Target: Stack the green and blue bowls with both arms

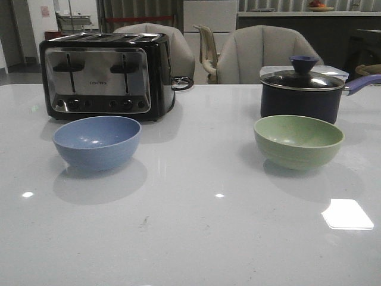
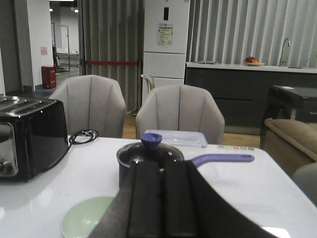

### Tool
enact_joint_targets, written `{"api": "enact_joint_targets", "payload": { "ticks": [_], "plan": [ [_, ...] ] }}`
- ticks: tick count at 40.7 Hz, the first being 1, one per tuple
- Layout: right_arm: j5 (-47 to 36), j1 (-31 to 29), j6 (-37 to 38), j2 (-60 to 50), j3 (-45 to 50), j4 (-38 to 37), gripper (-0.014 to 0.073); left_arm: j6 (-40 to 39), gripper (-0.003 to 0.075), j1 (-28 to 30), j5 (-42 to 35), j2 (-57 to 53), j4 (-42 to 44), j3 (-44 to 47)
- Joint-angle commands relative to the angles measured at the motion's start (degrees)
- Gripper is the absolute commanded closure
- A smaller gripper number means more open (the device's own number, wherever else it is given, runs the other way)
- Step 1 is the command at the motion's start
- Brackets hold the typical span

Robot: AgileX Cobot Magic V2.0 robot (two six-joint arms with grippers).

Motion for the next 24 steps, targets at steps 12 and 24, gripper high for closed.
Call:
{"api": "enact_joint_targets", "payload": {
  "ticks": [12, 24],
  "plan": [
    [18.22, -0.24, -0.42, 24.07, -19.45, -0.53, 0.0553, -0.28, 0.0619, 0.06, 16.03, 18.97, -5.07, -19.60],
    [20.13, -0.24, -0.42, 44.27, -19.45, -0.53, 0.0518, -0.28, 0.0619, 0.06, 16.71, 25.31, -5.07, -15.89]
  ]
}}
